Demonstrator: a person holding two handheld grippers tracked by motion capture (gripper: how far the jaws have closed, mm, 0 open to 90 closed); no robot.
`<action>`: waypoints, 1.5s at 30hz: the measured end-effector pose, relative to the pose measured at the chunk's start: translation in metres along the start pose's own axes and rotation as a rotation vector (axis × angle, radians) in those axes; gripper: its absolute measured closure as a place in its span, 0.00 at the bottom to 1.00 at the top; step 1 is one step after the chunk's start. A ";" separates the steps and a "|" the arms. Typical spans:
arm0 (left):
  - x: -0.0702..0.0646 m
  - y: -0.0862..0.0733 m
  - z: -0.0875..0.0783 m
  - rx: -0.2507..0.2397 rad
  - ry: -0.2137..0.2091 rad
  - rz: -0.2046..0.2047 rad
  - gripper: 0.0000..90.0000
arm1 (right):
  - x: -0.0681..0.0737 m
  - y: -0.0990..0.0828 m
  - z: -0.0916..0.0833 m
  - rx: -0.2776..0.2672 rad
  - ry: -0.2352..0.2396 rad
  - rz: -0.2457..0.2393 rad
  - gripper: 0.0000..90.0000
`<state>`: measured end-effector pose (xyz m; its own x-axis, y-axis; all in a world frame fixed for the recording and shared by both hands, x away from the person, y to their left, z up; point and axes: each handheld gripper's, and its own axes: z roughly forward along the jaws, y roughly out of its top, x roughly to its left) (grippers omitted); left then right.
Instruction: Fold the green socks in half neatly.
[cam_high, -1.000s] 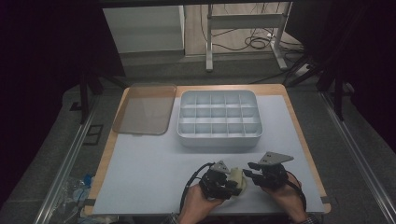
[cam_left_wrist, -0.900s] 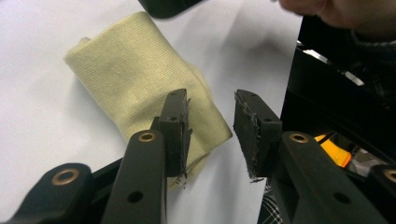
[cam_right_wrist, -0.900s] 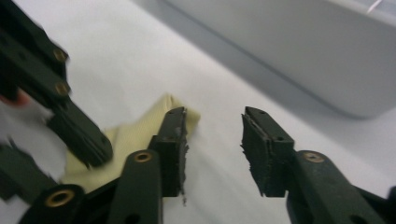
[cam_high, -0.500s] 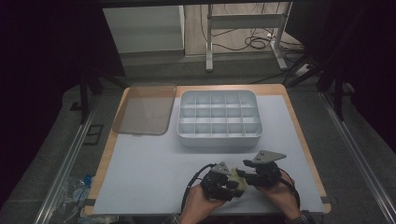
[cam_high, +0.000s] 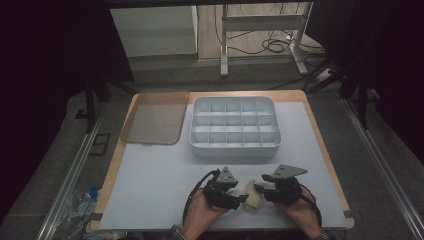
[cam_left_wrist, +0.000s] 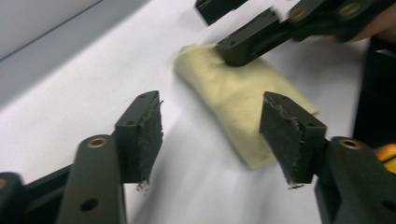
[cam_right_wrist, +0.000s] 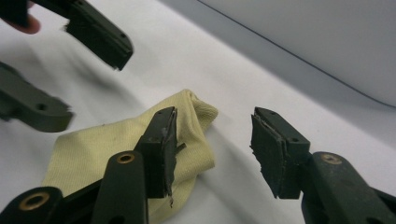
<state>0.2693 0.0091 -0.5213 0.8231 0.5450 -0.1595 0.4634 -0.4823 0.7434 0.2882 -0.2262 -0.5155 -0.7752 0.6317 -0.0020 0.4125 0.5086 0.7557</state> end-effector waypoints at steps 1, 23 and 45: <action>-0.001 -0.001 0.003 0.001 0.010 0.004 0.39 | 0.000 0.000 0.000 -0.001 -0.001 -0.001 0.56; -0.002 -0.009 0.015 0.015 0.077 0.021 0.28 | 0.007 -0.011 -0.008 -0.017 -0.032 -0.016 0.56; -0.003 -0.008 0.015 0.055 0.196 0.060 0.23 | 0.005 -0.009 -0.016 -0.035 -0.052 -0.015 0.49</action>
<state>0.2683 0.0009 -0.5367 0.7729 0.6344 0.0171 0.4370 -0.5516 0.7104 0.2727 -0.2367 -0.5119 -0.7546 0.6545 -0.0467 0.3838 0.4980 0.7776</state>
